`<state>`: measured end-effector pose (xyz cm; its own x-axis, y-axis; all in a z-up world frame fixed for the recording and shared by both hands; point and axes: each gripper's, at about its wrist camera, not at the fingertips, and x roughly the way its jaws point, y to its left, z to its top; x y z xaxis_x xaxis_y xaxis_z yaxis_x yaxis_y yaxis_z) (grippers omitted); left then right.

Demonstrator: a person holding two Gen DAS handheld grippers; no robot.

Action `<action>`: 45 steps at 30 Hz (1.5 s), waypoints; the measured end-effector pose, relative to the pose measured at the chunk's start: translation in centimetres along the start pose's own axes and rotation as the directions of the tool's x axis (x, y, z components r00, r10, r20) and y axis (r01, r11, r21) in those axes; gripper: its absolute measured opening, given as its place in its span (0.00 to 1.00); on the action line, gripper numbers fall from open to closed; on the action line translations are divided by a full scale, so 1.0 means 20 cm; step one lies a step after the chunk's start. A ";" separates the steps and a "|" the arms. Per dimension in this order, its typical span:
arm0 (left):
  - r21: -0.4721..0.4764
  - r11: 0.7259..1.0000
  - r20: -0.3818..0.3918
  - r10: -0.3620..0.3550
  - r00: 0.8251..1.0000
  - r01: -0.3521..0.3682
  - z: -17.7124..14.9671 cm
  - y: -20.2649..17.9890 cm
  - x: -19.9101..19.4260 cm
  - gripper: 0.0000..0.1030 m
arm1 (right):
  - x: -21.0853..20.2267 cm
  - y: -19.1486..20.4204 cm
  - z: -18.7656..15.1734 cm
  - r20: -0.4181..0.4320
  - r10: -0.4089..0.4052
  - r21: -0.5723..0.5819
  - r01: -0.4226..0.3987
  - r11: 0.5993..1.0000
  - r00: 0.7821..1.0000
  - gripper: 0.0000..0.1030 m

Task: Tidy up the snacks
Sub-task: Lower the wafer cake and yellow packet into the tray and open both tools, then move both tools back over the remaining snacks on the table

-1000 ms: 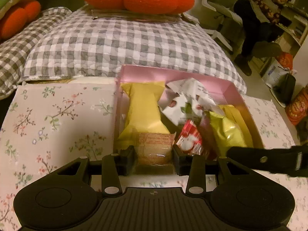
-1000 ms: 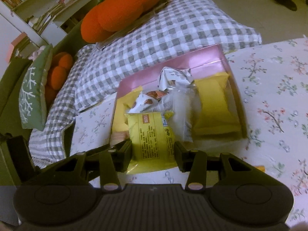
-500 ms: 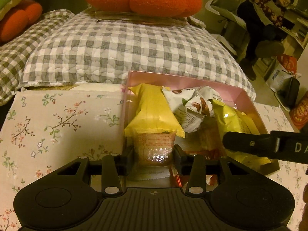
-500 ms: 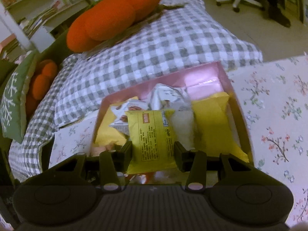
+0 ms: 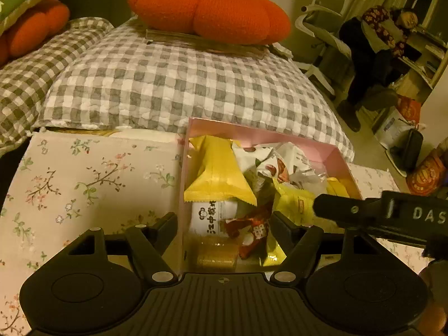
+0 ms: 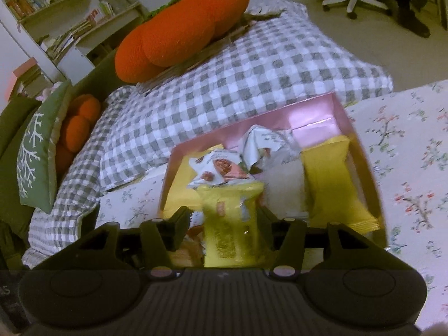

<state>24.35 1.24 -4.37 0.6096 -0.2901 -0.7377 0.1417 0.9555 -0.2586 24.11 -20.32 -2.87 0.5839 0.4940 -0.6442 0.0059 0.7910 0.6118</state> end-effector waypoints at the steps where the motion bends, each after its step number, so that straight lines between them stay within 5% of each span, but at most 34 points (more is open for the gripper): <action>1: 0.001 1.000 -0.002 0.005 1.000 -0.005 0.00 0.00 -0.01 0.72 | -0.01 -0.01 0.00 -0.008 0.006 0.009 -0.006 1.000 1.000 0.49; 7: 0.013 0.999 -0.005 0.032 0.999 -0.032 -0.03 -0.03 -0.08 0.72 | -0.10 -0.06 0.02 -0.021 -0.014 0.033 0.015 0.999 1.000 0.52; 18: 0.013 0.998 -0.167 0.062 0.984 -0.060 -0.25 -0.12 -0.20 0.73 | -0.21 -0.09 -0.06 -0.135 -0.137 0.000 0.138 0.990 0.981 0.59; 21: -0.013 1.000 -0.195 0.020 0.981 -0.023 -0.33 -0.13 -0.24 0.74 | -0.26 -0.07 -0.10 -0.139 -0.178 -0.061 0.171 0.983 0.974 0.59; 34: 0.037 0.999 -0.219 0.012 0.976 -0.004 -0.57 -0.24 -0.37 0.75 | -0.51 -0.15 -0.21 -0.163 -0.171 0.000 0.173 0.985 0.972 0.64; 41: 0.079 0.996 -0.231 0.060 0.971 -0.043 -0.65 -0.27 -0.35 0.75 | -0.49 -0.15 -0.29 -0.227 -0.183 -0.026 0.181 0.983 0.957 0.67; 45: 0.079 0.996 -0.243 0.062 0.968 -0.044 -0.67 -0.28 -0.33 0.75 | -0.43 -0.16 -0.34 -0.244 -0.263 -0.081 0.251 0.965 0.933 0.68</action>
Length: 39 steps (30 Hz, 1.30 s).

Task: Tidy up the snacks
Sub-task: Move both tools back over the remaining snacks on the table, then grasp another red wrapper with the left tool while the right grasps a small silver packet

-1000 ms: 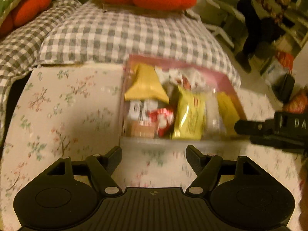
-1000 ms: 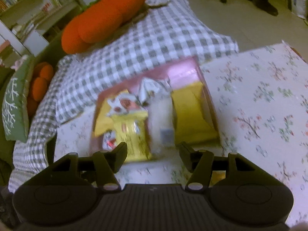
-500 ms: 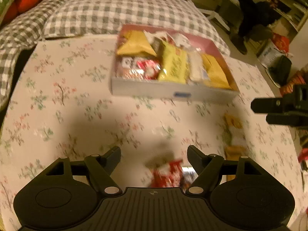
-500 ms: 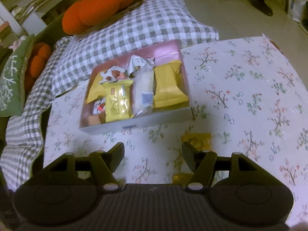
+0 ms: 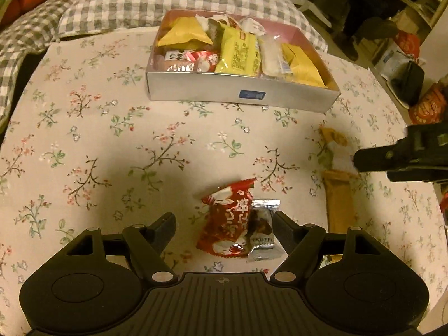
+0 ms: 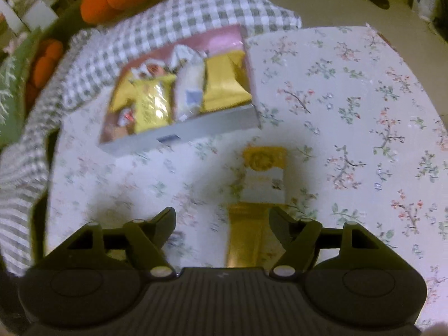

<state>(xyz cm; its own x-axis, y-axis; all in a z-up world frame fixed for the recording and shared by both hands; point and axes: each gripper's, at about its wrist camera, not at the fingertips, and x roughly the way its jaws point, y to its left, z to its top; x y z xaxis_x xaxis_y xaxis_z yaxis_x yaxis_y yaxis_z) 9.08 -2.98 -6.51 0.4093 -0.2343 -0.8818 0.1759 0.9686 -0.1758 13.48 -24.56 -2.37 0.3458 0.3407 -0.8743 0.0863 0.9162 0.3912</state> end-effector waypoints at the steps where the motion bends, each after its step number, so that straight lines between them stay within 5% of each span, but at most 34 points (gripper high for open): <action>1: 0.008 1.000 0.002 0.006 1.000 -0.006 0.00 -0.01 0.00 0.75 | 0.01 0.00 -0.01 -0.007 -0.011 0.000 0.011 1.000 1.000 0.68; 25: 0.016 1.000 -0.009 0.012 1.000 -0.012 -0.02 -0.03 0.10 0.69 | 0.20 0.10 -0.12 -0.116 -0.079 -0.083 0.070 0.994 0.990 0.70; 32: 0.009 1.000 -0.001 -0.013 1.000 0.013 -0.02 -0.02 0.09 0.52 | 0.23 0.10 -0.13 -0.109 -0.094 -0.087 0.085 0.993 0.990 0.69; 36: 0.011 1.000 0.016 -0.020 1.000 0.019 -0.02 -0.03 0.07 0.34 | 0.22 0.10 -0.12 -0.106 -0.098 -0.083 0.089 0.993 0.990 0.69; 39: 0.001 1.000 0.022 -0.014 1.000 0.014 -0.01 -0.02 0.07 0.33 | 0.22 0.09 -0.12 -0.098 -0.100 -0.080 0.092 0.993 0.990 0.68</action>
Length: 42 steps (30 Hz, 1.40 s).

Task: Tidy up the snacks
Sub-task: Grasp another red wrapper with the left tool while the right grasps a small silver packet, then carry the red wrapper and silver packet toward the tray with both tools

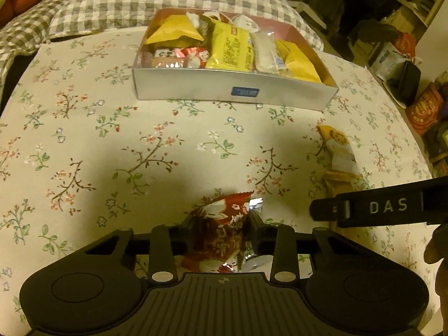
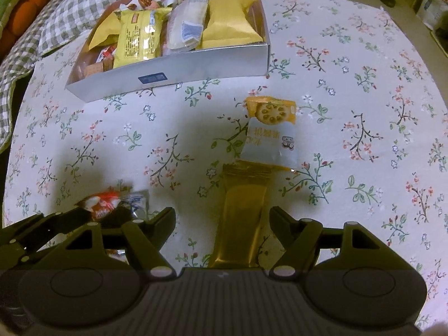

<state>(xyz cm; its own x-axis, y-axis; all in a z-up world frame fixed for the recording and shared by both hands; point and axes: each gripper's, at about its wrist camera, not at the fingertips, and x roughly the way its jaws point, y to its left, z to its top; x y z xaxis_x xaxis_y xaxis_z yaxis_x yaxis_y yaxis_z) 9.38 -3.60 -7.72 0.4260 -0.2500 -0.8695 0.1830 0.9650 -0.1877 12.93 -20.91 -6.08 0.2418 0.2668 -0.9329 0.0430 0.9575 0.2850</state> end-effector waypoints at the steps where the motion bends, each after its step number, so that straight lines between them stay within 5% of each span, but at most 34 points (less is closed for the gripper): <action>1: -0.007 1.000 -0.001 -0.001 1.000 0.001 0.00 0.01 0.00 0.33 | -0.01 0.00 0.00 0.009 -0.005 0.002 0.005 1.000 1.000 0.67; 23: -0.178 0.979 0.007 0.106 0.994 -0.103 0.07 0.23 -0.05 0.32 | 0.03 0.20 -0.02 0.004 0.210 -0.049 -0.210 0.976 0.978 0.50; 29: -0.189 0.975 0.023 0.122 0.992 -0.115 0.09 0.25 -0.07 0.32 | 0.07 0.31 -0.09 -0.026 0.193 -0.143 -0.195 0.970 0.981 0.48; 31: -0.176 0.977 0.021 0.122 0.992 -0.117 0.08 0.23 -0.07 0.32 | 0.10 0.34 -0.10 -0.042 0.156 -0.181 -0.161 0.970 0.987 0.30; 34: -0.165 0.980 0.022 0.119 0.993 -0.113 0.08 0.23 -0.07 0.32 | 0.07 0.34 -0.09 -0.015 0.131 -0.191 -0.131 0.973 0.991 0.16; 42: -0.117 0.985 0.044 0.133 0.990 -0.127 0.08 0.19 -0.08 0.32 | 0.04 0.28 -0.05 -0.001 0.135 -0.157 -0.134 0.979 0.991 0.16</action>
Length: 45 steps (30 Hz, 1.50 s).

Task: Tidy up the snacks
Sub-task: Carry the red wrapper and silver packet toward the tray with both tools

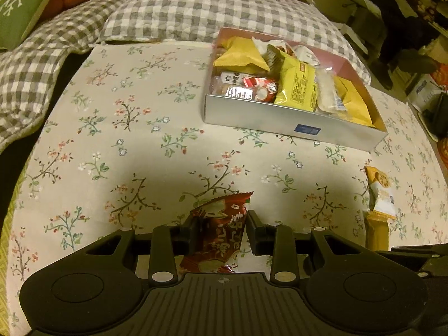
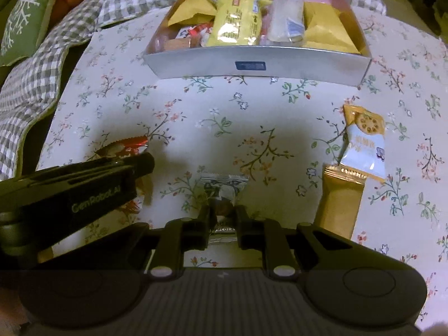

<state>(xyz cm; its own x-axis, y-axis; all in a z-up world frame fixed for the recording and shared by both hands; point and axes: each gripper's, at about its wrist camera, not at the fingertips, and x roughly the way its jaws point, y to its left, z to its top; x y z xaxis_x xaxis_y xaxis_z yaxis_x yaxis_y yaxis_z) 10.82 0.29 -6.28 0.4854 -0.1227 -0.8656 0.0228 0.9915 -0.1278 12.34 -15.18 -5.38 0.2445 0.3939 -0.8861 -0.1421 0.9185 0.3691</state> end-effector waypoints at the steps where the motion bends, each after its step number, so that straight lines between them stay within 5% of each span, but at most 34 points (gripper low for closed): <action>1: 0.001 1.000 -0.002 -0.001 1.000 0.001 0.00 0.00 0.00 0.32 | -0.01 0.00 0.00 0.002 0.005 0.002 -0.005 1.000 1.000 0.16; 23: 0.069 0.997 0.054 0.013 0.998 -0.017 0.02 -0.06 -0.04 0.32 | -0.11 -0.12 0.08 0.085 0.027 0.082 -0.034 0.996 0.996 0.16; 35: -0.005 0.997 0.125 -0.082 0.989 0.083 0.26 0.00 -0.12 0.32 | -0.25 -0.28 0.19 0.196 0.046 0.181 -0.082 0.980 0.980 0.16; 45: -0.055 0.987 0.192 -0.141 0.971 0.154 0.45 0.06 0.00 0.32 | -0.26 -0.37 0.30 0.279 0.036 0.246 -0.107 0.963 0.960 0.16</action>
<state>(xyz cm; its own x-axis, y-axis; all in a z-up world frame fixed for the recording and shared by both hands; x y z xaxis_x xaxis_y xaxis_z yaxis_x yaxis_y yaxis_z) 18.75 1.79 -2.04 0.6361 -0.2505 -0.7298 0.0488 0.9570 -0.2859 17.98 -23.85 -1.84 0.4968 0.4207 -0.7591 0.0728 0.8514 0.5194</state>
